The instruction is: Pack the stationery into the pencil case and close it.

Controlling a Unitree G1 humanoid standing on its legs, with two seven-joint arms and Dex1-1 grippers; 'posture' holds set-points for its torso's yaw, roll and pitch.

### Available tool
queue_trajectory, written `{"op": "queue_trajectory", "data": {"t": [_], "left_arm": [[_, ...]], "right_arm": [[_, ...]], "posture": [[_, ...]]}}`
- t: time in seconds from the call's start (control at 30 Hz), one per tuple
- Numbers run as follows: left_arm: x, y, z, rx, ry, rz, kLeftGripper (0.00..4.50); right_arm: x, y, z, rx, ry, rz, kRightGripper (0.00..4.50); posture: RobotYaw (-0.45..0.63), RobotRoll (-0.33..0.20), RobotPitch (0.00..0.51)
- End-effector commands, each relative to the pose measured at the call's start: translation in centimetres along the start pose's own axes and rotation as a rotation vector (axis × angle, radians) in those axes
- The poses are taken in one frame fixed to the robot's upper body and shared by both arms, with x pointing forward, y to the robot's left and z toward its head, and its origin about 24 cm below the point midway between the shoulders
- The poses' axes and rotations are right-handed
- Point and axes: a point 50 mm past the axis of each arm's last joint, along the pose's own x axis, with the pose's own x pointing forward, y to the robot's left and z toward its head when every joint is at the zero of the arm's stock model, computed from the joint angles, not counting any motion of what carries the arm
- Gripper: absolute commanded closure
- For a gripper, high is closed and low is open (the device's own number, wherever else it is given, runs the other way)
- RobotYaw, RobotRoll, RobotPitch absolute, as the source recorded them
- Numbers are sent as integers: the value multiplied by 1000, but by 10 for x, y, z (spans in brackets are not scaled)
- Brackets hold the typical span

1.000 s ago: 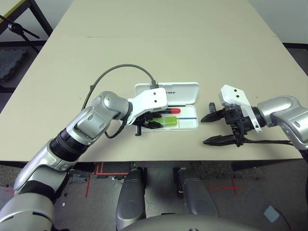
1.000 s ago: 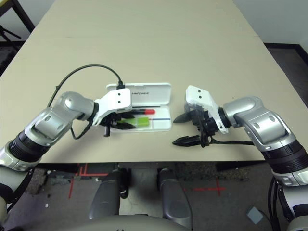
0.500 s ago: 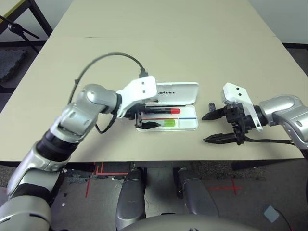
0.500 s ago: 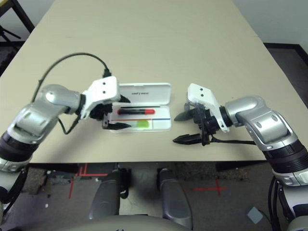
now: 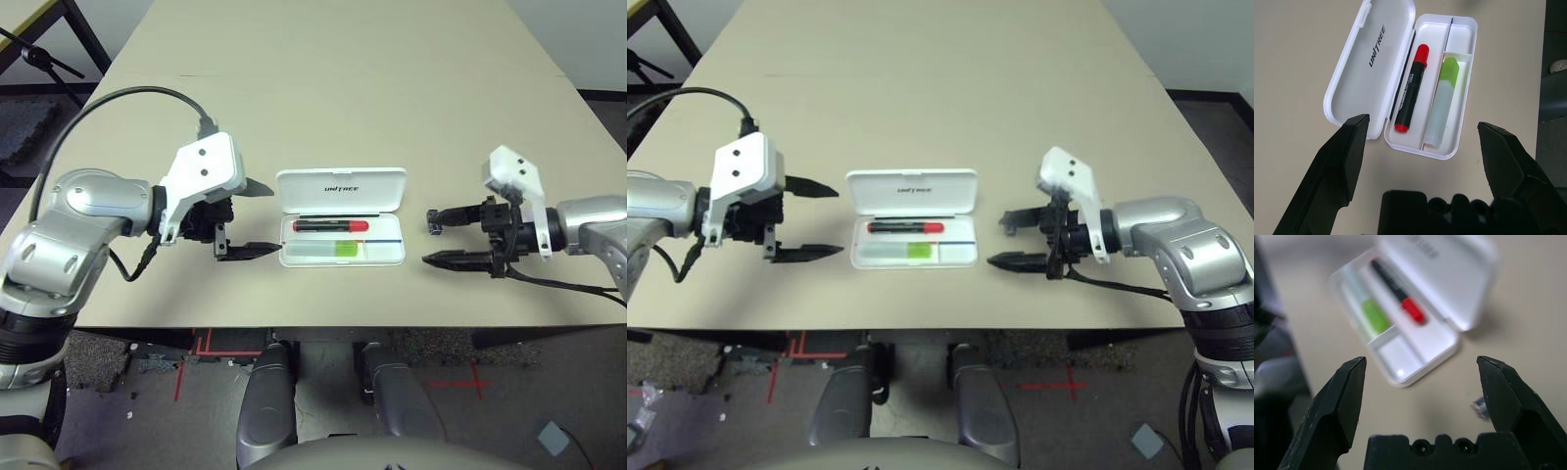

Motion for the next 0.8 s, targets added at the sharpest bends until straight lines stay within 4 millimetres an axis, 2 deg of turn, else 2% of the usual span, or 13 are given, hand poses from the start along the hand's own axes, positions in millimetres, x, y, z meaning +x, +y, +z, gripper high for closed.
{"op": "queue_trajectory", "data": {"t": [0.03,0.17,0.4,0.6,0.8], "left_arm": [[6,-2,0,10,-13,-20,22],[7,2,0,20,-20,-22,22],[-3,14,5,56,-7,5,22],[-3,12,3,53,8,-9,22],[-2,9,4,49,10,-10,22]], "right_arm": [[-3,-5,2,72,-13,-182,0],[7,-14,1,176,-7,-421,0],[38,-9,-1,297,-47,-645,0],[61,-1,3,368,-90,-691,0],[72,3,-3,381,-44,-672,0]], "posture": [[-99,0,180],[-125,0,180],[-136,0,182],[-133,0,185],[-133,0,185]]}}
